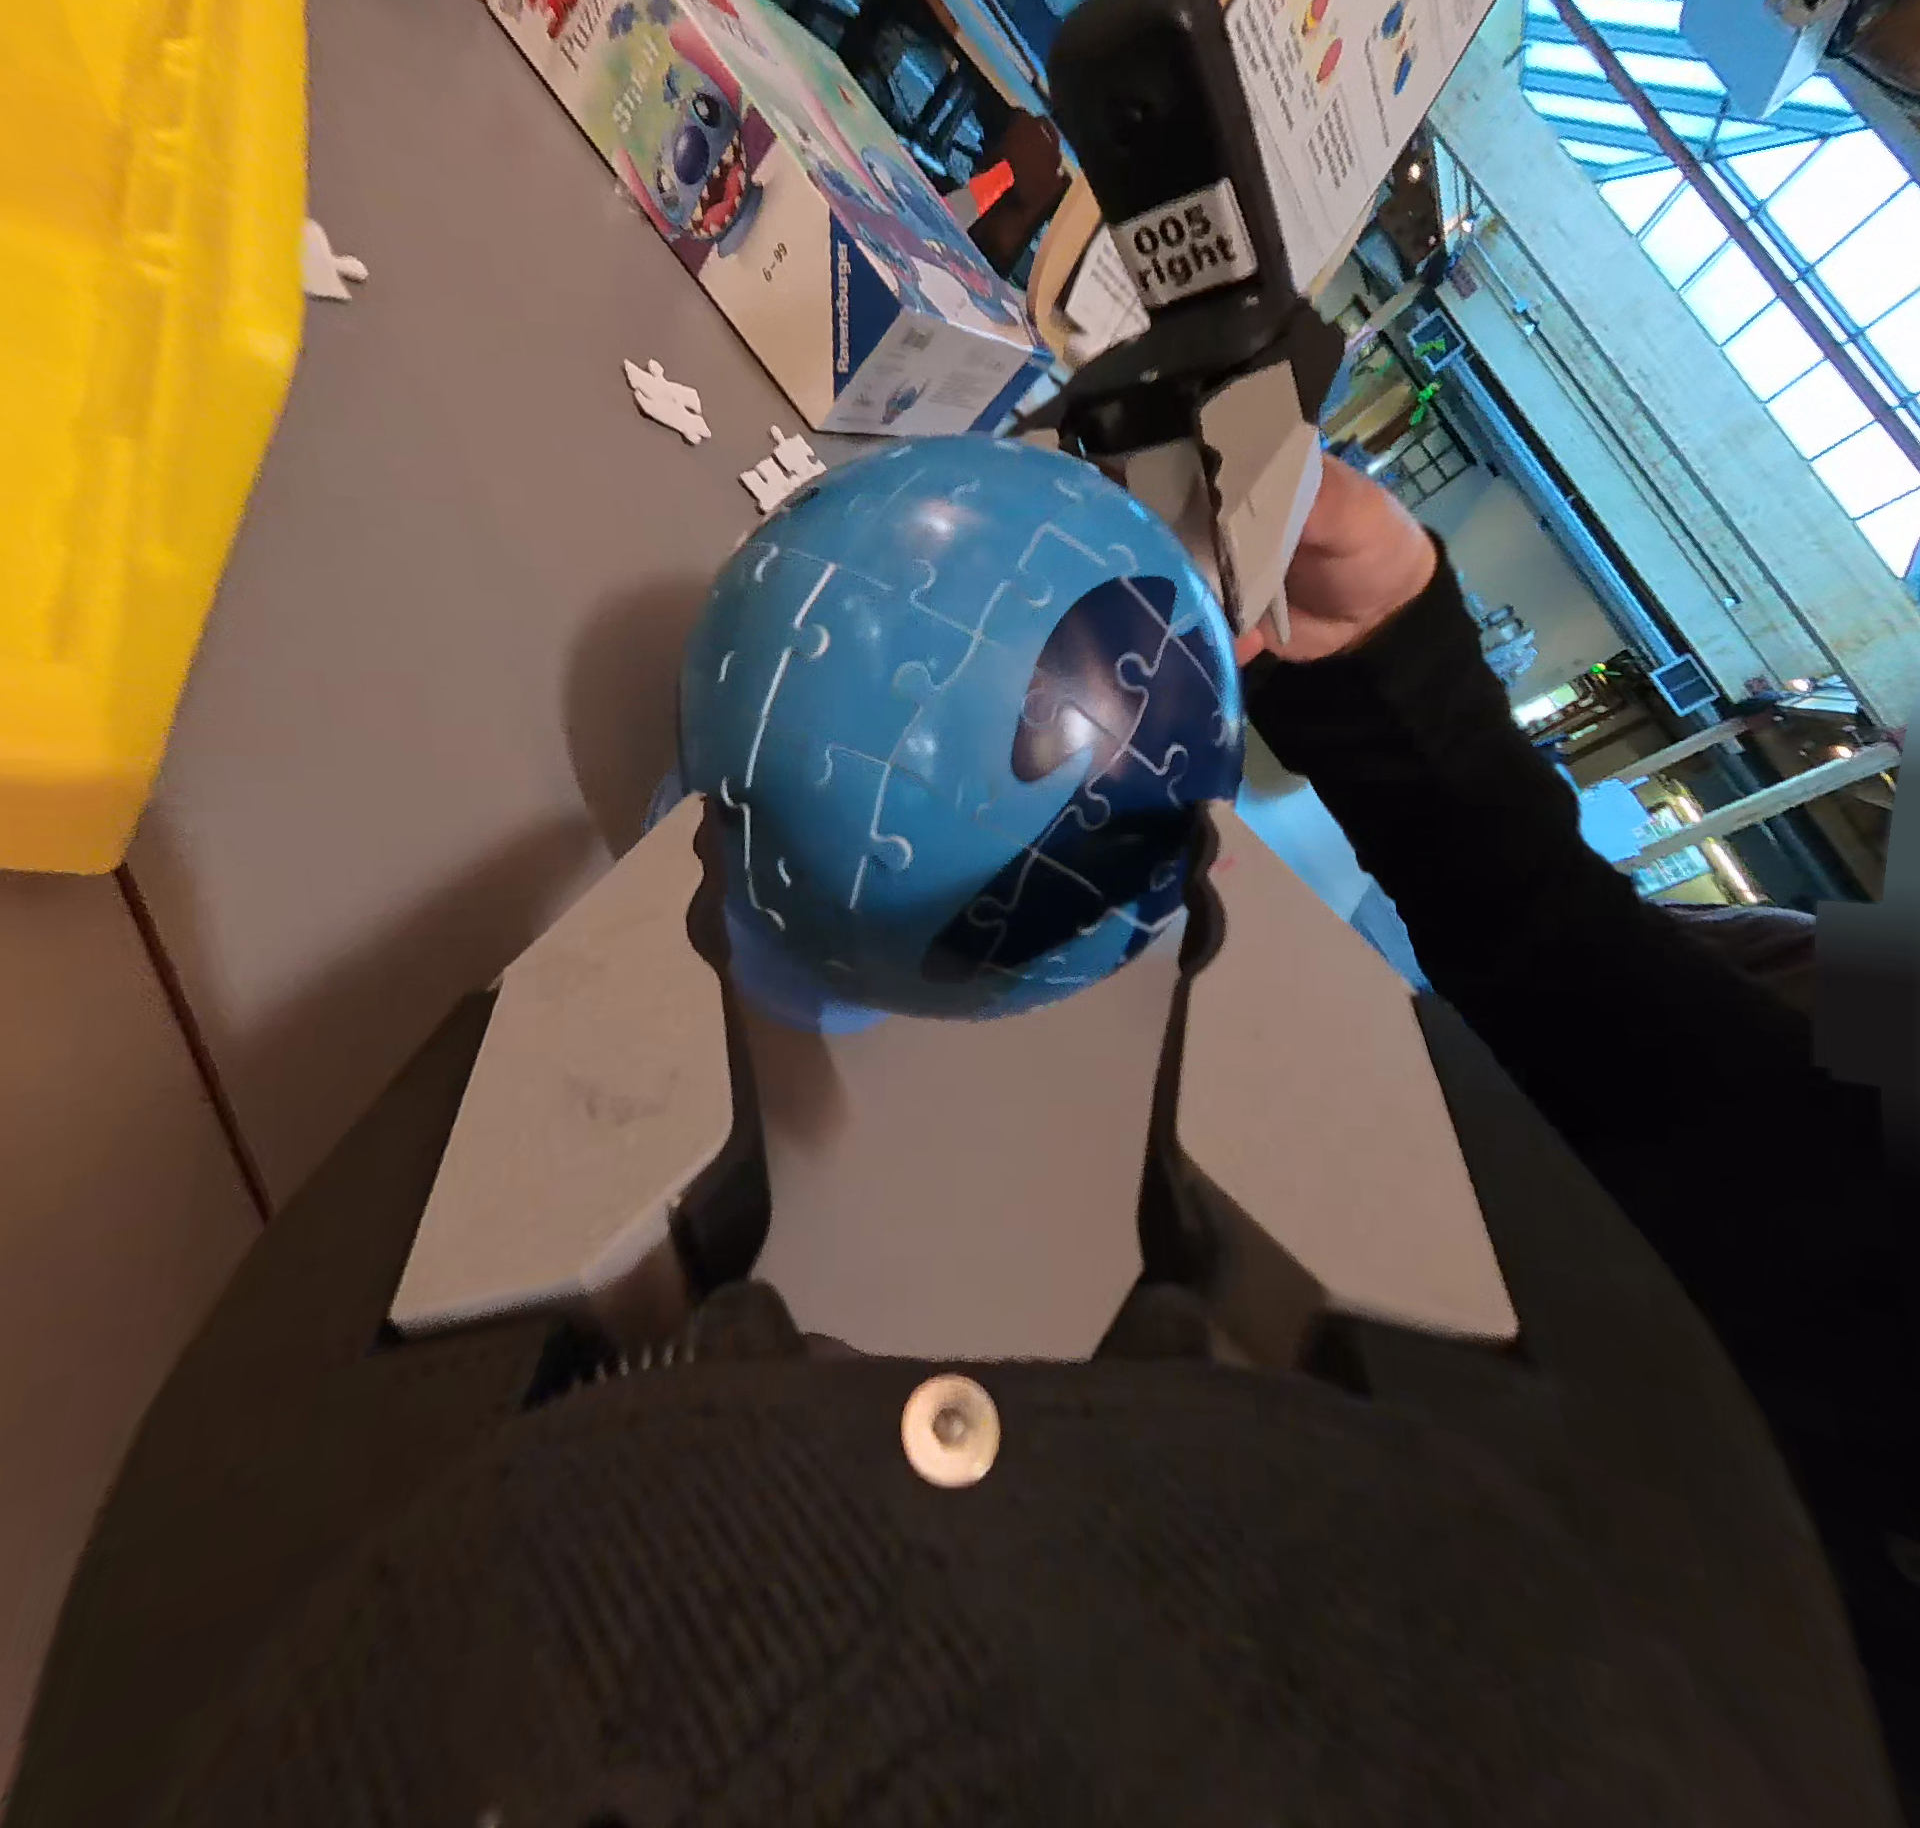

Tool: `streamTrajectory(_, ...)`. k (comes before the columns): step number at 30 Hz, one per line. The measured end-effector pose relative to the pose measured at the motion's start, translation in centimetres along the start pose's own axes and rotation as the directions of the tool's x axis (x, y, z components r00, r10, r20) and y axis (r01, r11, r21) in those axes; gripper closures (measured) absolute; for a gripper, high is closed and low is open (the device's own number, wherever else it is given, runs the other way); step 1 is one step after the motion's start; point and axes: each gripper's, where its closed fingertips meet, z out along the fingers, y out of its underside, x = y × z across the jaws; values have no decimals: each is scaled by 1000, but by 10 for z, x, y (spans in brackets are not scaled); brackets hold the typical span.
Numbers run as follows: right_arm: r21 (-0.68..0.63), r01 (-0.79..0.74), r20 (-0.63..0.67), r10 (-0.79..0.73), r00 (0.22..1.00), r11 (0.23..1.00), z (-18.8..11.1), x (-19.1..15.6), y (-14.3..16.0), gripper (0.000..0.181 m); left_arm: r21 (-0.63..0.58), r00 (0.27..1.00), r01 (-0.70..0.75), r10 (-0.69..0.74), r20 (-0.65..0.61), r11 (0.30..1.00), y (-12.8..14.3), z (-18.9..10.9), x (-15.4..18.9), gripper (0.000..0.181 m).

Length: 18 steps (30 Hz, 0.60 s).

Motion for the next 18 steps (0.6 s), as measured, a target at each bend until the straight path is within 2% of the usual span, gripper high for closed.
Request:
streamTrajectory(7,37,61,-30,-60,998,997,17,-2,-7,73,101,999,-51,49,25,994,-27,-11,-11,96)
streamTrajectory(14,103,78,-14,-77,997,992,18,-1,-18,75,153,998,-50,46,34,987,-37,-19,-17,98)
streamTrajectory(18,149,98,3,-100,995,984,17,-6,-23,83,205,996,-85,82,23,975,-46,-24,-12,108)
